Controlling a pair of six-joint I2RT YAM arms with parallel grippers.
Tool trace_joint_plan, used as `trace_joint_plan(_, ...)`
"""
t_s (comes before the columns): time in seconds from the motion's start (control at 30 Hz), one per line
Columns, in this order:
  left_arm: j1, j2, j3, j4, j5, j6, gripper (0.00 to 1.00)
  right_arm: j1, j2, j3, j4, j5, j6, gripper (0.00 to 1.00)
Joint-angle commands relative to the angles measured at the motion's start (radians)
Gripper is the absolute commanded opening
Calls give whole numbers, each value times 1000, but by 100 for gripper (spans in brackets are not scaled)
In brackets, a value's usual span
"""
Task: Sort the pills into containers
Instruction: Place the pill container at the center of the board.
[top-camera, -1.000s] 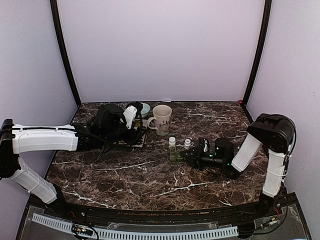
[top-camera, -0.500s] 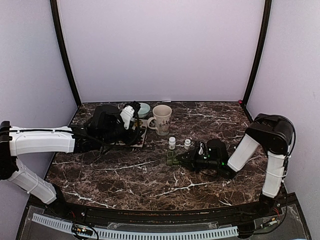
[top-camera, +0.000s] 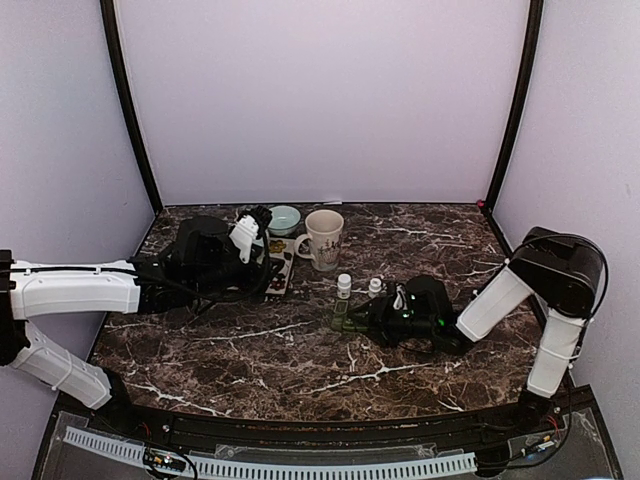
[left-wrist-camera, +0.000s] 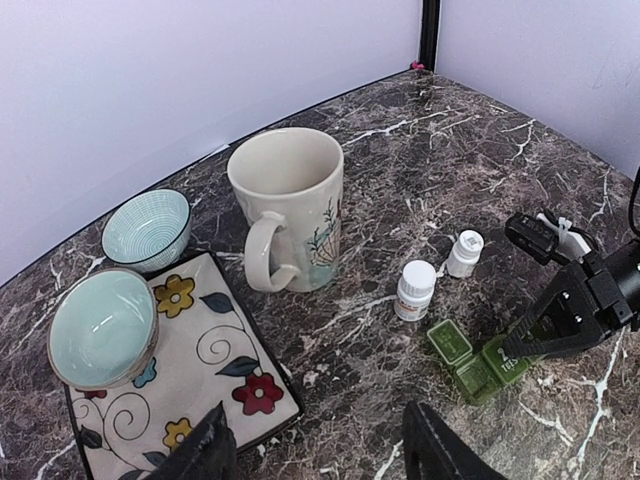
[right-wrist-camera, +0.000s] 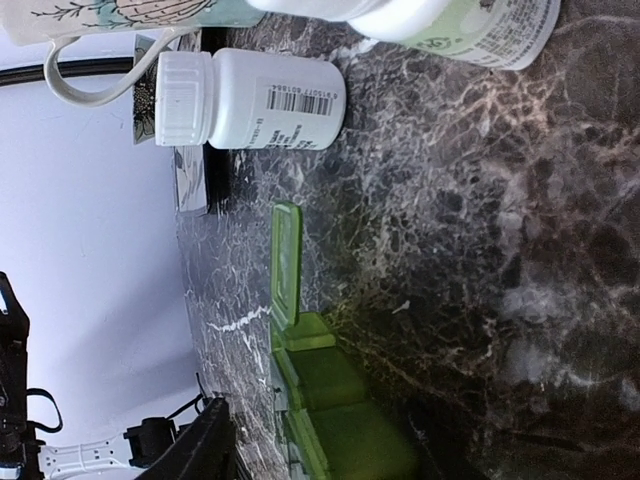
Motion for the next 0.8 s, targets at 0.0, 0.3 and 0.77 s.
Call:
trace_joint_plan(0.0, 6, -30, -27, 44, -2, -23, 60, 11, -67, -23, -141, 58, -37, 56)
trace_joint_plan(0.3, 5, -33, -31, 67, -2, -40, 59, 16, -211, 19, -486, 125, -135, 63)
trace_joint_plan(0.77, 5, -38, -14, 43, -50, -89, 59, 15, -397, 303, -1099, 374, -519, 63)
